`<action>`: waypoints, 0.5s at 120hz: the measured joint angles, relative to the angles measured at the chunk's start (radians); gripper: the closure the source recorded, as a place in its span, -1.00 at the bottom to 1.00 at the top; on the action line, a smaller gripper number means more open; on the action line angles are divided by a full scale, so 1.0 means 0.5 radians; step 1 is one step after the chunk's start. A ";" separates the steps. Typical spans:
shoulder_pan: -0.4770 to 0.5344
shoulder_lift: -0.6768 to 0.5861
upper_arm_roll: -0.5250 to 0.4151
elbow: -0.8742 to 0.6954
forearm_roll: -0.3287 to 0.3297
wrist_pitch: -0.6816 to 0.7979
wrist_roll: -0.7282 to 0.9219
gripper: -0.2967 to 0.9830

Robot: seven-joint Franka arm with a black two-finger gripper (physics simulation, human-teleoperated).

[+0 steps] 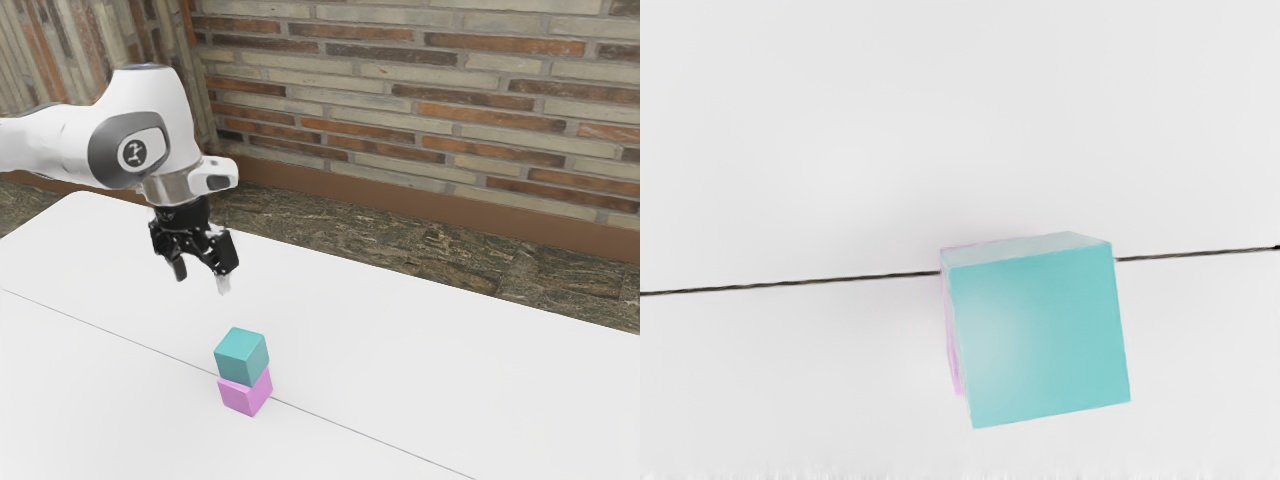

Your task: Pick up the blue block with one arm, and put the blue block on the table with one arm

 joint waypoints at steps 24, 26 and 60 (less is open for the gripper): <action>-0.011 -0.009 -0.100 -0.163 -0.101 0.200 -0.113 -0.54; -0.011 -0.007 -0.101 -0.182 -0.105 0.212 -0.125 -0.54; -0.009 0.051 -0.104 -0.290 -0.061 0.360 -0.288 -0.54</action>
